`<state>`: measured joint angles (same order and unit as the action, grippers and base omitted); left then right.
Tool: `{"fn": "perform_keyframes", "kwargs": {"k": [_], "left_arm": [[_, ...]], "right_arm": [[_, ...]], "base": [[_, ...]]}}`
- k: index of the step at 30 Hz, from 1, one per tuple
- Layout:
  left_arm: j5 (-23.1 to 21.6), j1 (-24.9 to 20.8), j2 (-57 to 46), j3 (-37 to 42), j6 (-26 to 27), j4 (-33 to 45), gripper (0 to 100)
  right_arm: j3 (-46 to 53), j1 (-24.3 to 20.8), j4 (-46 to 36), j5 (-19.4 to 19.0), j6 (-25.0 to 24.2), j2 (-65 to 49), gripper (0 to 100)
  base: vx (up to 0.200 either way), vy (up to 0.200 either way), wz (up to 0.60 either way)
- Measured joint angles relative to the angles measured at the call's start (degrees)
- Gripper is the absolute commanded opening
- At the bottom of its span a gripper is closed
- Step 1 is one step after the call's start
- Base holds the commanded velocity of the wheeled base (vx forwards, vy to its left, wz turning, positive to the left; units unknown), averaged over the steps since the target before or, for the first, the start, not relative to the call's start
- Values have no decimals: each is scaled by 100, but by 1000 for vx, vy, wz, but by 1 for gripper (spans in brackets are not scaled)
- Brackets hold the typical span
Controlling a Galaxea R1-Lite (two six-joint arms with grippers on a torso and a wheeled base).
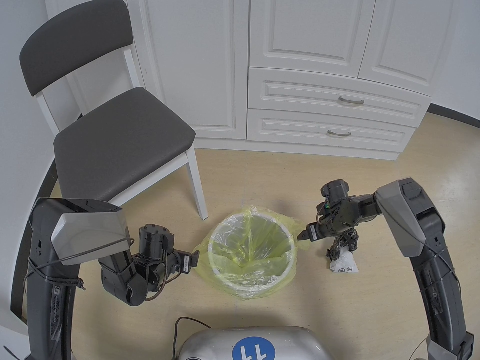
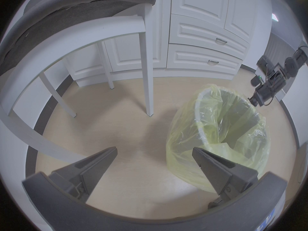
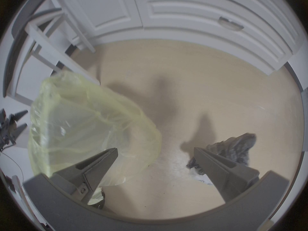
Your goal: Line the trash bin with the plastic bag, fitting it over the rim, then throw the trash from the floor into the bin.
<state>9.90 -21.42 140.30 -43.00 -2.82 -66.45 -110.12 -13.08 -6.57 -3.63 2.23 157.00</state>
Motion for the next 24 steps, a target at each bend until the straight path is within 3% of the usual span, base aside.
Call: {"fn": "perform_keyframes", "kwargs": {"k": [5, 16, 24], "left_arm": [[9, -21, 74, 57, 0, -323, 100], [26, -96, 251, 352, -18, -1409, 100], [138, -60, 328, 712, -33, -2050, 100]], "right_arm": [[-366, -94, 33, 38, 149, 457, 100], [-446, -74, 1792, 478, 121, 1050, 100], [-451, 137, 2934, 541, 91, 1276, 100]], "base": [[0, 0, 0], [0, 0, 0], [0, 0, 0]]}}
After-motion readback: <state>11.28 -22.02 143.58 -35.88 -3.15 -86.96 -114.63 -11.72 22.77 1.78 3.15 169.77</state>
